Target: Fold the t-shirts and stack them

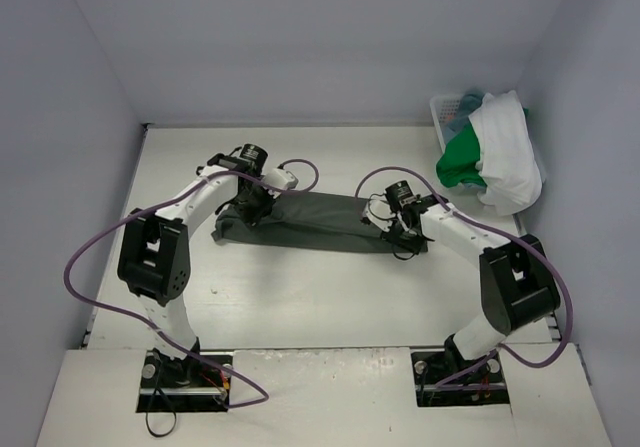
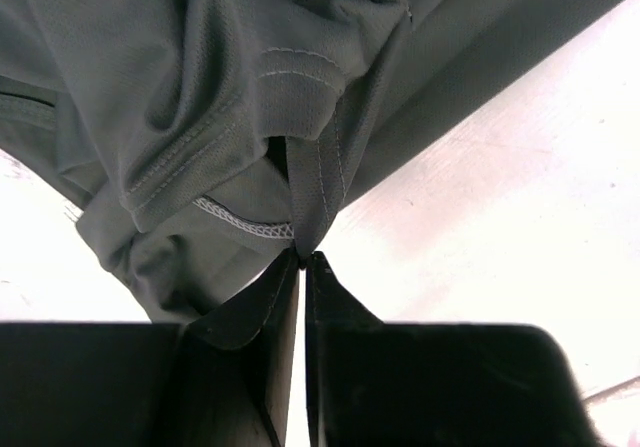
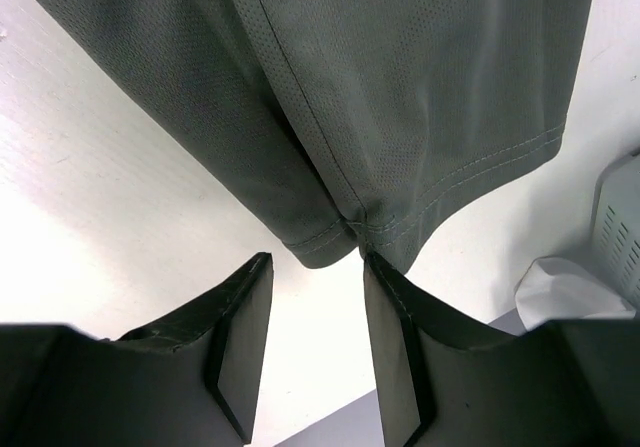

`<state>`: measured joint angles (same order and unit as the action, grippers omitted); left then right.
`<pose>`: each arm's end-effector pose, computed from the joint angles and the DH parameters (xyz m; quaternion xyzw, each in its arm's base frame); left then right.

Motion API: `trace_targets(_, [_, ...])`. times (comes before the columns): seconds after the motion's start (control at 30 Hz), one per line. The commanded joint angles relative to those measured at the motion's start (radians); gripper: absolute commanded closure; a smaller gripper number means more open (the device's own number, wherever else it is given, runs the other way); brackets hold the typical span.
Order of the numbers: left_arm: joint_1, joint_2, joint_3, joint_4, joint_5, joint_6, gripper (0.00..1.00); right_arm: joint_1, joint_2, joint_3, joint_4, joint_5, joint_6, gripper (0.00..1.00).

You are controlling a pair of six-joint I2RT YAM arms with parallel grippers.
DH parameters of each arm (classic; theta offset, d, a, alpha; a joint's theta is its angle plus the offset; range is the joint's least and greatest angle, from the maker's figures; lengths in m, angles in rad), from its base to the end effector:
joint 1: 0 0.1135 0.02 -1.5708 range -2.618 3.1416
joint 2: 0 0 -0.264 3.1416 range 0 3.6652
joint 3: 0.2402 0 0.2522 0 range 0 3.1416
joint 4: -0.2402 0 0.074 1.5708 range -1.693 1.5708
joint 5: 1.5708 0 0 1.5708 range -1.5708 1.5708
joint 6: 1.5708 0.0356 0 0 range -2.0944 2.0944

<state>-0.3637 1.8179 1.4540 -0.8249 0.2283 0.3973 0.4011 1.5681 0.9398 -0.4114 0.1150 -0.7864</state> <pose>0.3479 -0.1411 0.2375 0.3823 0.8976 -0.1087 0.1905 0.2853 0.1165 0.1878 -0.5265 0.8069 -0.1046 0.2465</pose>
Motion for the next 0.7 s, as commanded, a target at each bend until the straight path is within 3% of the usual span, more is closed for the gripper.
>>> trace_targets(0.0, [-0.004,-0.020,0.000,-0.054,-0.012,0.011,0.96,0.011,0.012,0.023,-0.018,0.040,0.013,0.61])
trace_targets(0.17, [-0.007,0.012,0.002,-0.088,0.011,0.018,0.75,0.010,0.018,0.065,-0.018,0.051,0.041,0.63])
trace_targets(0.4, [-0.017,0.044,0.006,-0.092,0.010,0.000,0.74,0.001,0.044,0.194,-0.018,0.049,0.108,0.68])
trace_targets(0.67, [-0.006,-0.109,0.058,0.062,-0.107,-0.034,0.82,-0.002,0.081,0.267,-0.015,0.011,0.150,0.81])
